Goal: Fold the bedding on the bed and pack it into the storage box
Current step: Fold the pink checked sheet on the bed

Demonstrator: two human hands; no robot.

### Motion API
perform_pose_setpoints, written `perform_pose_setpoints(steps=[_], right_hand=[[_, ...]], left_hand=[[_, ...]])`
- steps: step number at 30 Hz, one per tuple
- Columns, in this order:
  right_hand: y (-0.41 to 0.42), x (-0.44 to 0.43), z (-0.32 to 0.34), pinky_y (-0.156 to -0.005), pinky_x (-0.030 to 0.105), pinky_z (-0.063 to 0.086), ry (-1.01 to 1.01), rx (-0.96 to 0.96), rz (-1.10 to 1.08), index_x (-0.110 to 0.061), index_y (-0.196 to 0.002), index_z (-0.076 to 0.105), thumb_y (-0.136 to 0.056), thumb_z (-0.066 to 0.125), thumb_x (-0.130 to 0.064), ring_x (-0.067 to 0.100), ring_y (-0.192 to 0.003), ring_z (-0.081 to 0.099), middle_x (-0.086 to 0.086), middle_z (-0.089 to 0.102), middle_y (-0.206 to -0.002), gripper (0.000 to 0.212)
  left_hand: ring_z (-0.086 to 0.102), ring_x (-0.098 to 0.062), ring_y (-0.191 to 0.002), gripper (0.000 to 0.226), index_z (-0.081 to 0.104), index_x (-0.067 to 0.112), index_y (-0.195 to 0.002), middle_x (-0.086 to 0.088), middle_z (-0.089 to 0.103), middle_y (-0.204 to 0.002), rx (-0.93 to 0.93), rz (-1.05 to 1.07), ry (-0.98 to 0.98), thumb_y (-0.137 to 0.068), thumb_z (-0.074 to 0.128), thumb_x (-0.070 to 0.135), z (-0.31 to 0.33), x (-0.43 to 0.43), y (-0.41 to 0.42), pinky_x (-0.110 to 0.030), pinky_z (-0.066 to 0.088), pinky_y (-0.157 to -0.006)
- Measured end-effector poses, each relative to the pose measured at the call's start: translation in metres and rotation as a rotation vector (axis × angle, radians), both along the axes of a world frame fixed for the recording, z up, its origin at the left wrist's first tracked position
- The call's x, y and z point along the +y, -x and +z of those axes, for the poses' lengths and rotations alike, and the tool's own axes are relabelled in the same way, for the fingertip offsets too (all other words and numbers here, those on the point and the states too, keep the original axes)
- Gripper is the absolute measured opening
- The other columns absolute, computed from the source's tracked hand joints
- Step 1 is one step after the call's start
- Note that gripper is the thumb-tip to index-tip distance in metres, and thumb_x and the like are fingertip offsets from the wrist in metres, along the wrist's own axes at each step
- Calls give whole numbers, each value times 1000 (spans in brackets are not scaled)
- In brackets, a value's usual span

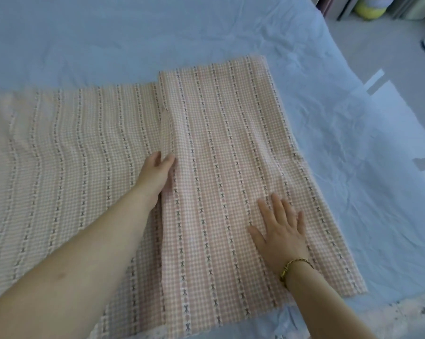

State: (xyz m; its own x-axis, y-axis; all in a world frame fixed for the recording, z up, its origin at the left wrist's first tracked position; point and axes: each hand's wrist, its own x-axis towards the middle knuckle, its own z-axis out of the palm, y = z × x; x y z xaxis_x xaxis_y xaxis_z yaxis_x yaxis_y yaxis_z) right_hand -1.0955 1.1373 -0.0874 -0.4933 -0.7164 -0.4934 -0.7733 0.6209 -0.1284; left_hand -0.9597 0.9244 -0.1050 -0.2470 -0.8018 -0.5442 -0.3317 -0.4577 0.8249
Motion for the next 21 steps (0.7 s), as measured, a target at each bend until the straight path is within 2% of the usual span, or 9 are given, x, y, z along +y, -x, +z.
perform_pose_setpoints(steps=[2, 3, 5, 8, 10, 14, 17, 19, 21], right_hand=[[1, -9, -5, -111, 42, -18, 6, 13, -11, -32, -146, -9, -86, 5, -66, 18, -141, -21, -4, -22, -153, 71], [1, -14, -7, -110, 42, -19, 12, 25, -15, -33, -146, -8, -73, -7, -70, 18, -141, -21, -5, -21, -153, 81], [2, -27, -9, -110, 41, -20, 6, 46, -31, -34, -146, -7, -57, -19, -65, 17, -141, -21, -6, -20, -154, 96], [8, -52, -11, -109, 40, -23, 35, 81, -113, -32, -146, -6, -74, -5, -66, 16, -140, -22, -5, -21, -153, 80], [12, -65, -11, -109, 42, -22, 2, 79, -137, -32, -146, -9, -92, 8, -57, 16, -140, -23, -4, -23, -153, 61], [12, -82, -18, -109, 47, -19, -97, 46, -139, -33, -144, -16, -95, 14, -51, 20, -142, -20, -3, -24, -152, 60], [10, -86, -17, -110, 48, -17, -124, 25, -165, -34, -144, -15, -95, 14, -51, 20, -142, -19, -4, -23, -153, 59], [8, -89, -17, -111, 47, -16, -132, 30, -179, -34, -144, -14, -95, 14, -51, 21, -142, -18, -5, -22, -153, 59], [8, -93, -17, -112, 47, -15, -136, 47, -188, -35, -144, -15, -95, 14, -51, 21, -142, -17, -5, -22, -153, 59]], left_hand=[[50, -17, -116, 57, 34, 10, -139, 3, 46, -133, 20, -5, 14, -91, 54, 34, -7, -38, 15, -30, 40, -99], [49, -19, -119, 61, 32, 11, -141, 0, 45, -137, 42, -1, 14, -90, 57, 32, -5, -55, 24, -32, 40, -101], [46, -21, -123, 61, 29, 12, -143, -5, 42, -141, 66, 13, 80, -89, 59, 15, 3, -78, 38, -29, 39, -100], [43, -16, -125, 59, 32, 17, -140, -3, 41, -139, 30, 55, 345, -88, 53, -1, 9, -93, 45, -18, 39, -98], [42, -11, -123, 58, 31, 20, -140, 4, 40, -137, 19, 75, 400, -89, 50, -2, -1, -90, 37, -9, 37, -94], [38, -16, -131, 73, 17, 21, -147, -1, 33, -148, -3, 87, 271, -87, 53, -2, -20, -104, 21, -26, 31, -109], [39, -18, -131, 76, 11, 21, -148, 1, 30, -149, 4, 105, 184, -89, 58, 12, -14, -141, 29, -29, 34, -106], [41, -22, -129, 77, 16, 17, -147, -3, 32, -149, 30, 134, 148, -86, 63, 13, -12, -173, 34, -37, 37, -106], [43, -21, -128, 76, 22, 13, -145, -8, 37, -145, -22, 71, 216, -83, 64, 4, -12, -198, 39, -32, 37, -105]])
